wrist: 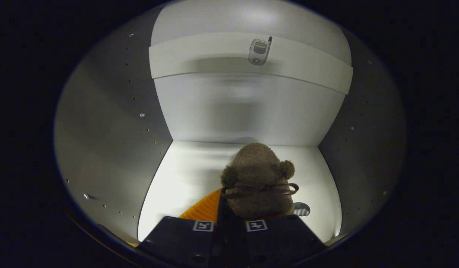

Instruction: Open the shoe cabinet door, grab the shoes and put them into the shoe cabinet, then close the shoe cabinet door.

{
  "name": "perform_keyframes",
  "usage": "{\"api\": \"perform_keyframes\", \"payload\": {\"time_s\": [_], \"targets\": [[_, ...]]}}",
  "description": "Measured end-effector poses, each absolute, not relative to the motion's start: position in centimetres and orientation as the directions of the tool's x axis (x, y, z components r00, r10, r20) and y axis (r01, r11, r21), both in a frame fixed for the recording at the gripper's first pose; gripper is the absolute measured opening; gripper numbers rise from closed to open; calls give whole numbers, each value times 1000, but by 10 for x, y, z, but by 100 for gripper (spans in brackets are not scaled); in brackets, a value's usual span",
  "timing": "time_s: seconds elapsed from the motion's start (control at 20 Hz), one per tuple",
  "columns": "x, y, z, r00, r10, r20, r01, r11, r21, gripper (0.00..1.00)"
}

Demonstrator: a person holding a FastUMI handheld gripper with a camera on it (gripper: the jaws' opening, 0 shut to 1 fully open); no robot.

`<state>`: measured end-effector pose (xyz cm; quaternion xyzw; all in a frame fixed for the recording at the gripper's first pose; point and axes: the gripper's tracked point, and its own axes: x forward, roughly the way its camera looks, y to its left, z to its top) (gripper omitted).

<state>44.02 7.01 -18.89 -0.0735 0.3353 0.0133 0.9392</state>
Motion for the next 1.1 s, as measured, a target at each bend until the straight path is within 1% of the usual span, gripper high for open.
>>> {"api": "perform_keyframes", "payload": {"time_s": [0.05,0.3,0.35,0.4,0.5,0.55,0.6,0.65,0.7,0.75,0.85,1.1], "targets": [[435,71,-185,782,-26,-623,-74,988,-133,23],[416,64,-161,838,-30,-545,-27,995,-96,57],[409,64,-155,847,-28,-531,-25,995,-92,60],[402,64,-148,858,-28,-513,-21,996,-89,70],[385,68,-130,879,-15,-477,-23,997,-74,78],[376,72,-119,890,-9,-456,-25,997,-68,79],[366,74,-107,902,-6,-432,-26,997,-68,87],[356,76,-95,913,-6,-407,-25,997,-71,90],[345,78,-83,925,-2,-381,-26,997,-69,94],[331,82,-69,937,7,-349,-31,997,-64,94],[301,86,-44,960,16,-280,-36,997,-66,99],[223,80,-10,981,-15,-191,-3,995,-96,99]]}}
